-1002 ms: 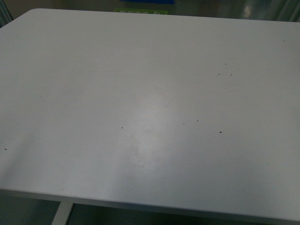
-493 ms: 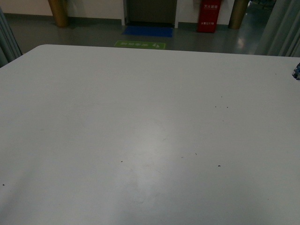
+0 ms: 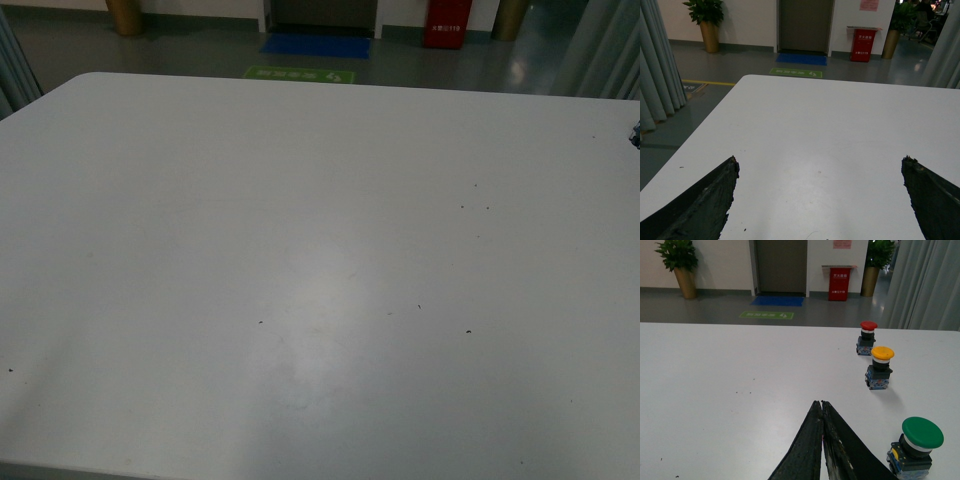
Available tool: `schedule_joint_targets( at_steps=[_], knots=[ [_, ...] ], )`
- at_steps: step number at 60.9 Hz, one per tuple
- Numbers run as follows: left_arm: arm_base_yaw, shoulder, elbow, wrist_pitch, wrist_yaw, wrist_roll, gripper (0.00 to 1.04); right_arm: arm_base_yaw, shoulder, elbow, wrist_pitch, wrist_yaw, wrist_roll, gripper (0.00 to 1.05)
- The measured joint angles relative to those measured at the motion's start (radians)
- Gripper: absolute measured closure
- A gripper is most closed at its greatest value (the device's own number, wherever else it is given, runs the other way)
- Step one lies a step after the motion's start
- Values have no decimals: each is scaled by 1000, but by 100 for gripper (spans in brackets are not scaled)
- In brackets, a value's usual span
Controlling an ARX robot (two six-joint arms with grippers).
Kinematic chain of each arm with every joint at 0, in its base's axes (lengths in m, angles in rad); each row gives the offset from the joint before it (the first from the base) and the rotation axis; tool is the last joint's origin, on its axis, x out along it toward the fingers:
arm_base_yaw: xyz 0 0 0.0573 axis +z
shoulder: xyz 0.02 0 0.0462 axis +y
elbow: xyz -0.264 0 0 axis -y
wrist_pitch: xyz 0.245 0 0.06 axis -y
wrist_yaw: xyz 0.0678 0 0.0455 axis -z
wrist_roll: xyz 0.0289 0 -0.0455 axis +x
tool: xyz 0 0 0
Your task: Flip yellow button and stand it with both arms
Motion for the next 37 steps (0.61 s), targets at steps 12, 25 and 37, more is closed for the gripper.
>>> schedule_joint_targets(
  at_steps=[12,25,37],
  knots=[
    [0,0,0,0,0,0,7,0,-117,0,-110,0,0,101],
    [0,0,0,0,0,0,7,0,-217,0,-207,0,0,101],
    [0,0,0,0,0,0,7,0,-278,0,-268,0,0,101]
  ],
)
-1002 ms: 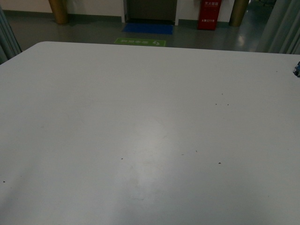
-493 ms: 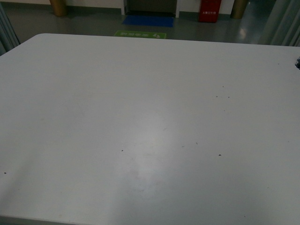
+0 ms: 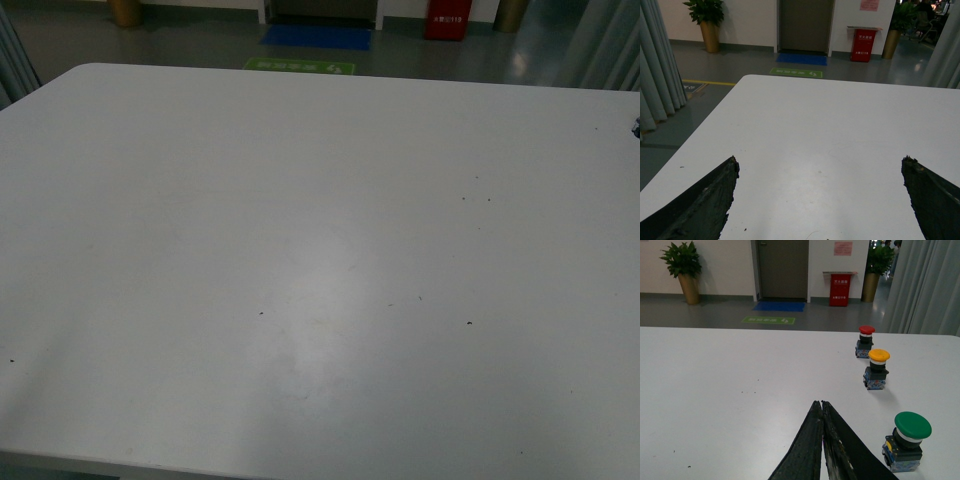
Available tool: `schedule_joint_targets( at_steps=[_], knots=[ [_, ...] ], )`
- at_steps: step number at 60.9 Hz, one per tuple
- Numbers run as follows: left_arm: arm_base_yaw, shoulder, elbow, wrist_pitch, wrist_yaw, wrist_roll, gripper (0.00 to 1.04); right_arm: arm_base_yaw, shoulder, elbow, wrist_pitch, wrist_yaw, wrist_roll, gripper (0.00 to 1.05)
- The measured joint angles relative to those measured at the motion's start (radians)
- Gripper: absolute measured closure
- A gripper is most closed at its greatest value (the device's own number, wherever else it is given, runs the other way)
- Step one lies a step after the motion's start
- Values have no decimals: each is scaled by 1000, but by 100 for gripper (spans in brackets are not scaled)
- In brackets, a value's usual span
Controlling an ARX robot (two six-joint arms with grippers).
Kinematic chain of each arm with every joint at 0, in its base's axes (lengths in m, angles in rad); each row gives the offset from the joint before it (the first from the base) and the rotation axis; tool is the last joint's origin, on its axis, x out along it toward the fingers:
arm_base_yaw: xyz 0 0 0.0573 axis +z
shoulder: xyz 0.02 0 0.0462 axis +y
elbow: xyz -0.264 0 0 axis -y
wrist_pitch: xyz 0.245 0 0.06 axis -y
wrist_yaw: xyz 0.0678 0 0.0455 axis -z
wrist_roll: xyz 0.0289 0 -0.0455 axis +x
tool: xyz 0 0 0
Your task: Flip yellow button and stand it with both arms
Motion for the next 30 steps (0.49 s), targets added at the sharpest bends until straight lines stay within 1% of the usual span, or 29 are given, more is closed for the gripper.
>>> schedule_joint_targets(
  at_steps=[12,14,16,18,30],
  knots=[
    [0,0,0,0,0,0,7,0,-57,0,-57,0,0,101],
    [0,0,0,0,0,0,7,0,-88,0,-92,0,0,101],
    [0,0,0,0,0,0,7,0,-143,1,-172,0,0,101],
    [0,0,0,0,0,0,7,0,-179,1,-216,0,0,101],
    [0,0,0,0,0,0,7,0,-227,1,-233,0,0,101]
  ],
)
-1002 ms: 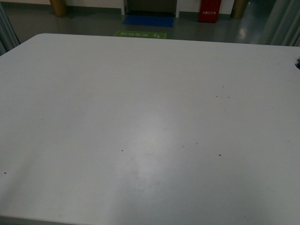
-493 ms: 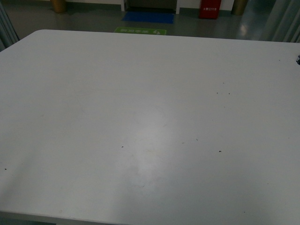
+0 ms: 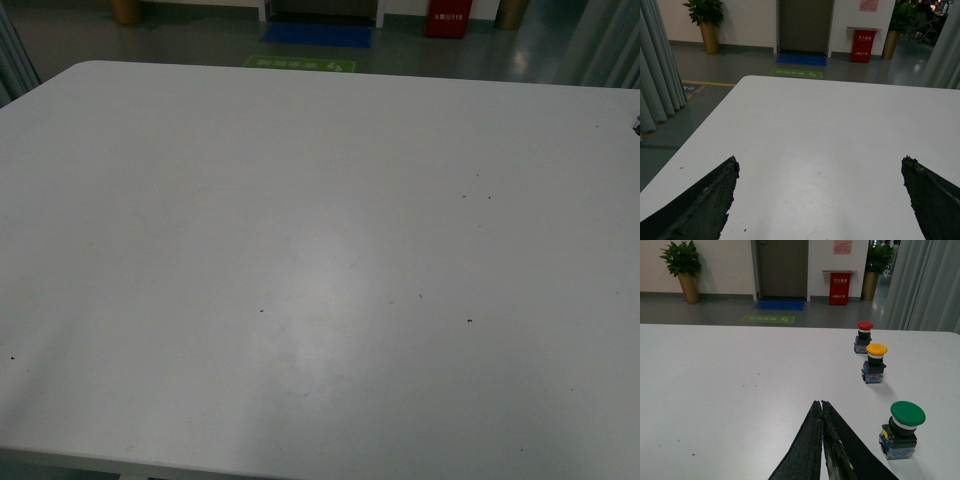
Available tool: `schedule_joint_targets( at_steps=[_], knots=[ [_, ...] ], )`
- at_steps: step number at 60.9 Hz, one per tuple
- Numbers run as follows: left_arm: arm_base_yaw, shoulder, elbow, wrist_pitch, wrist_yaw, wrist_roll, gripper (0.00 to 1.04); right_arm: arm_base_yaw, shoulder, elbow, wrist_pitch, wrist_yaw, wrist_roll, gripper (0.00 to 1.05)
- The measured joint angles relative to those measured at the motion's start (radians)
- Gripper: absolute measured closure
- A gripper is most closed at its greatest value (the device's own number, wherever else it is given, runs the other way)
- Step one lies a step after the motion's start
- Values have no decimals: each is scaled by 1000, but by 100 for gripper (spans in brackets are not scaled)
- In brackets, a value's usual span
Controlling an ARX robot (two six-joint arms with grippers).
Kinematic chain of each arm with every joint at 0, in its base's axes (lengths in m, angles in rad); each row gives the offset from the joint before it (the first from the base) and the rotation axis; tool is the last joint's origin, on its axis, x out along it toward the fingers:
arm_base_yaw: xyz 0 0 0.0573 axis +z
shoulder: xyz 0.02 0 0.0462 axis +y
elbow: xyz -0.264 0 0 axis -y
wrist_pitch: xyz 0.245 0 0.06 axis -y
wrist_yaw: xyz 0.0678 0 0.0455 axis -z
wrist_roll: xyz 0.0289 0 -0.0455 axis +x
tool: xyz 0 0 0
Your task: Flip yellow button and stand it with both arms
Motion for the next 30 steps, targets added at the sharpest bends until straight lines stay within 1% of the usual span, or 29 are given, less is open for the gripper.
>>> schedule_joint_targets(
  at_steps=[7,14,16,21,23,26,30],
  knots=[
    [0,0,0,0,0,0,7,0,0,0,0,0,-1,100],
    [0,0,0,0,0,0,7,0,0,0,-1,0,0,81],
    [0,0,0,0,0,0,7,0,0,0,-1,0,0,74],
    [0,0,0,0,0,0,7,0,0,0,-1,0,0,62],
    [0,0,0,0,0,0,7,0,0,0,-1,0,0,55],
    [0,0,0,0,0,0,7,0,0,0,-1,0,0,48],
    [0,0,0,0,0,0,7,0,-1,0,-1,0,0,35]
  ],
)
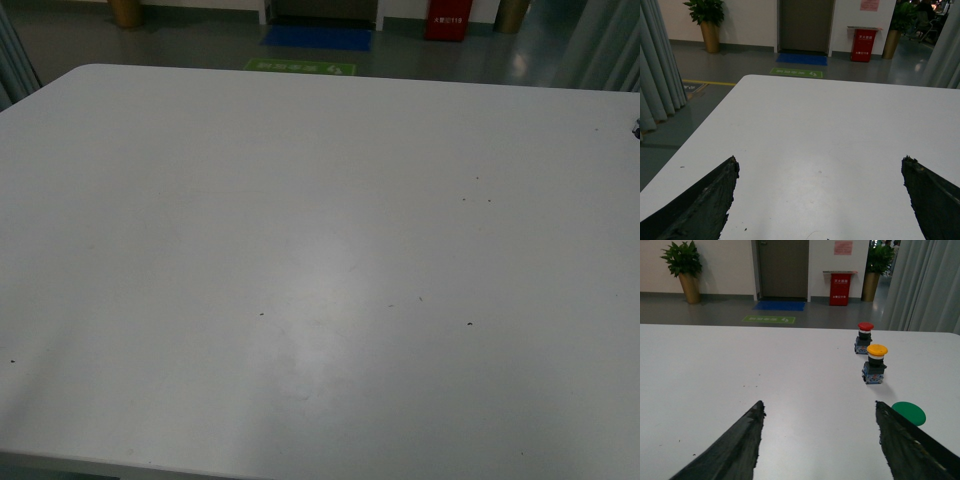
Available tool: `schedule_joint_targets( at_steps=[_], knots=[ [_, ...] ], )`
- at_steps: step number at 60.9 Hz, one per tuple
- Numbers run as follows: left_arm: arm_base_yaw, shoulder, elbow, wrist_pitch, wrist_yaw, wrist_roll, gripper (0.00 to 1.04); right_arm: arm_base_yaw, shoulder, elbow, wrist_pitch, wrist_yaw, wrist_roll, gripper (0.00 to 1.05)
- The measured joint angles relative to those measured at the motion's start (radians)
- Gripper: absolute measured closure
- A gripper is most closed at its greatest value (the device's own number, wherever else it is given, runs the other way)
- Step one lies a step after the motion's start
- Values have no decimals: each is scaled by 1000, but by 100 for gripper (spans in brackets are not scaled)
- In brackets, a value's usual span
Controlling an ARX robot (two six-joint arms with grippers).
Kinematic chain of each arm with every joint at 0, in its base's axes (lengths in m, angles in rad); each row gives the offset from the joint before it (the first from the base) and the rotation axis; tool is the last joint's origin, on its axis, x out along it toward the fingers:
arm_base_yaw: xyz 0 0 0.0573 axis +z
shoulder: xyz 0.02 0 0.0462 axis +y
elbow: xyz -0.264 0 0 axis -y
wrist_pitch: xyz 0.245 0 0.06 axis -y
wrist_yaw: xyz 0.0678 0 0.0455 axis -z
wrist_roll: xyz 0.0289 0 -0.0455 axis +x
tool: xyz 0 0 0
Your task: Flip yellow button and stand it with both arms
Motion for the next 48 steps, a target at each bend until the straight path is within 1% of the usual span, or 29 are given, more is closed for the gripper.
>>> schedule_joint_targets(
  at_steps=[4,7,9,12,48],
  knots=[
    [0,0,0,0,0,0,7,0,0,0,0,0,0,25],
    [0,0,0,0,0,0,7,0,0,0,0,0,0,10],
    [0,0,0,0,0,0,7,0,0,0,0,0,1,5],
    [0,0,0,0,0,0,7,0,0,0,0,0,0,8],
    [0,0,0,0,0,0,7,0,0,0,0,0,0,7]
  ],
)
